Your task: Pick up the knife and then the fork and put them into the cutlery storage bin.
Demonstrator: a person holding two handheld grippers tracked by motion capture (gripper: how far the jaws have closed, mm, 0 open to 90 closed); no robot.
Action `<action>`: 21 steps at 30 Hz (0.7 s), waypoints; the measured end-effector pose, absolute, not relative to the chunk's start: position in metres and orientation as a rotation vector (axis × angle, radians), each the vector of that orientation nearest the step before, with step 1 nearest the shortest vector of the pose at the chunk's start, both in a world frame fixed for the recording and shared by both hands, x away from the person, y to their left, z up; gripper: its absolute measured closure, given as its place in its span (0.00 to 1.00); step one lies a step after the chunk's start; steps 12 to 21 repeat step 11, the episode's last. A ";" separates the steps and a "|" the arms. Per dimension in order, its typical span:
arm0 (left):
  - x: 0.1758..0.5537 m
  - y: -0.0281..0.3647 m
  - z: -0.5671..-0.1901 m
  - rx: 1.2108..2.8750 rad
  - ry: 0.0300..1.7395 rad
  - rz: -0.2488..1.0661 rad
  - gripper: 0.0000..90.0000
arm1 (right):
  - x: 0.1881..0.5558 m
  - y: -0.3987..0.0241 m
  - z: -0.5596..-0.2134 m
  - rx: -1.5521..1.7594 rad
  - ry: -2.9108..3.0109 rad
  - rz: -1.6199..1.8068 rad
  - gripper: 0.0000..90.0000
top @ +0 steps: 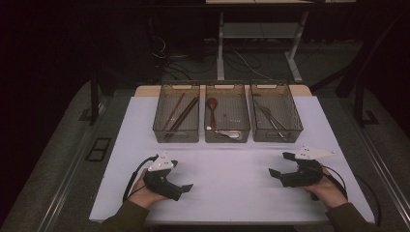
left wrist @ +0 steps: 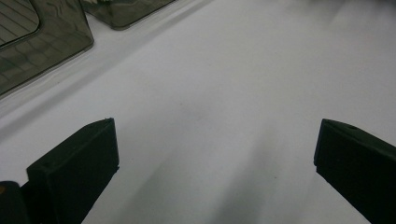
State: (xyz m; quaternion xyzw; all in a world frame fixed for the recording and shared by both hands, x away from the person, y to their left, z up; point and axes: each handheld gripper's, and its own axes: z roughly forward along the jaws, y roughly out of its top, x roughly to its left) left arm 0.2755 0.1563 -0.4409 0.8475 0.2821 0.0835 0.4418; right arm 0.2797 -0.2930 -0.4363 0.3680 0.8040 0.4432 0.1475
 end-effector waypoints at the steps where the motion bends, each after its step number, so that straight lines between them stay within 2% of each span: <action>1: 0.276 0.156 -0.441 2.103 0.700 0.207 0.00 | 0.279 -0.294 -0.437 1.059 2.315 1.272 0.16; 21: 0.275 0.157 -0.441 2.100 0.696 0.206 0.00 | 0.277 -0.293 -0.440 1.053 2.325 1.269 0.15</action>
